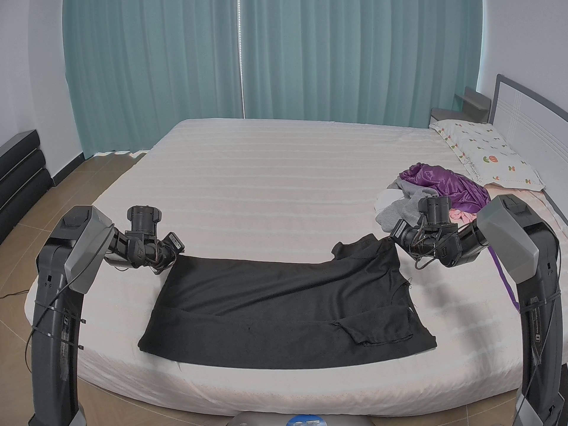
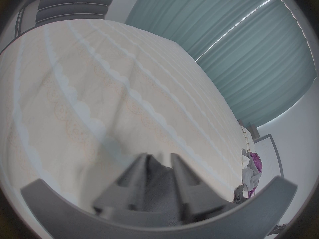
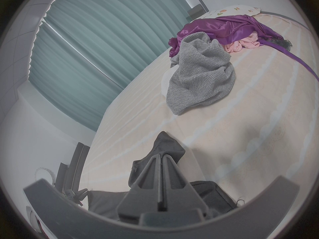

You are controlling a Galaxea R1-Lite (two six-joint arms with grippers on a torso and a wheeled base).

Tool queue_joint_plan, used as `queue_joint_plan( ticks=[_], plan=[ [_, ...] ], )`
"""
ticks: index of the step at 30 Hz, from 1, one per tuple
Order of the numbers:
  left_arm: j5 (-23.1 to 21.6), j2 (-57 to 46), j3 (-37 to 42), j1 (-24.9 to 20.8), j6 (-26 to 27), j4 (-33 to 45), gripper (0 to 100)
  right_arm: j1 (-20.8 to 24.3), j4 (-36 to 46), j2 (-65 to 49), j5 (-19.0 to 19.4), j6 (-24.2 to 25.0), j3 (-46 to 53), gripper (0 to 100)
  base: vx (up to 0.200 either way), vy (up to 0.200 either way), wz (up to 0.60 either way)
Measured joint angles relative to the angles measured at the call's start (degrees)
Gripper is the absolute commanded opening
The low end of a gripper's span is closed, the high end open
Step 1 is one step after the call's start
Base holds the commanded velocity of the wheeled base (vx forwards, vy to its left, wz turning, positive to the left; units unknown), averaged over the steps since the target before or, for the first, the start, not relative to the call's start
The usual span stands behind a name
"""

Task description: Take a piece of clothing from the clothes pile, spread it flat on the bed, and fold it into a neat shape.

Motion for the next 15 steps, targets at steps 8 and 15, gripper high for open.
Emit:
queue_joint_plan(
  ticks=[8, 15],
  plan=[
    [2.9, -0.3, 0.3, 0.5, -1.3, -0.3, 0, -0.4, 0.4, 0.6, -0.2, 0.2, -1.4, 0, 0.0, 0.0, 0.0],
    [4.0, -1.9, -0.1, 1.9, -7.1, -0.5, 0, -0.1, -0.1, 1.3, -0.7, 0.4, -3.0, 0, 0.0, 0.0, 0.0]
  ],
)
